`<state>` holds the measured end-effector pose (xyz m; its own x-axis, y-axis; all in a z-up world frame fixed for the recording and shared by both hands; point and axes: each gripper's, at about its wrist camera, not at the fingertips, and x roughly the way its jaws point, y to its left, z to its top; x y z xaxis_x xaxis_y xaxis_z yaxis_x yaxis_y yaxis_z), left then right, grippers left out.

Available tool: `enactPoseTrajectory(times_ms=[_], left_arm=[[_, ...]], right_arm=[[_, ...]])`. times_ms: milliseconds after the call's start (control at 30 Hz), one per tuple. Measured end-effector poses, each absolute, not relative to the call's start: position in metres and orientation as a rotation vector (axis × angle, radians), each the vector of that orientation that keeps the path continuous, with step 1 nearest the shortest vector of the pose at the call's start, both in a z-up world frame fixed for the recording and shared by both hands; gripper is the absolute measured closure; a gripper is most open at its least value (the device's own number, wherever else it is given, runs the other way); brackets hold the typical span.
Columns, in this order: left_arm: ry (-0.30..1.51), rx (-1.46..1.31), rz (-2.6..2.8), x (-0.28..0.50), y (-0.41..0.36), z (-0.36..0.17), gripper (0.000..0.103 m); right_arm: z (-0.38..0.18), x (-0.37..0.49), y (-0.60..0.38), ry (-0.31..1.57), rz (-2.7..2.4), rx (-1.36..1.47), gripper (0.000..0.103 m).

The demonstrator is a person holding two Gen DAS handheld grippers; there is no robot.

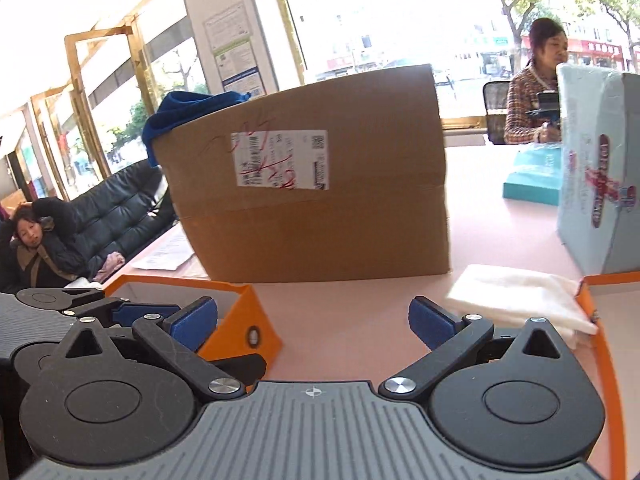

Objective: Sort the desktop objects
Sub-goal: 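Move both tools back toward the white tissue on the table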

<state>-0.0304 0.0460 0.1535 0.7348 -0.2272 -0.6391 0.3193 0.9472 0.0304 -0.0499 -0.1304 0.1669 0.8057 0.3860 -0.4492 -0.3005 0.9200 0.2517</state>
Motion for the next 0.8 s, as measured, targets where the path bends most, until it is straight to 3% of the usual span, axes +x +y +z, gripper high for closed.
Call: enactPoseTrajectory(times_ms=[233, 467, 800], left_arm=[[0.66, 0.145, -0.481, -0.018, -0.034, 0.14, 0.013], [0.694, 0.101, -0.497, 0.022, -0.085, 0.102, 0.012], [0.786, -0.231, -0.321, 0.109, -0.074, 0.033, 0.012]], right_arm=[[0.157, -0.054, -0.211, 0.502, 0.224, 0.2, 0.0], [0.119, -0.029, -0.279, 0.576, 0.126, 0.484, 0.0], [0.061, 0.016, -0.329, 0.674, 0.054, 0.798, 0.0]])
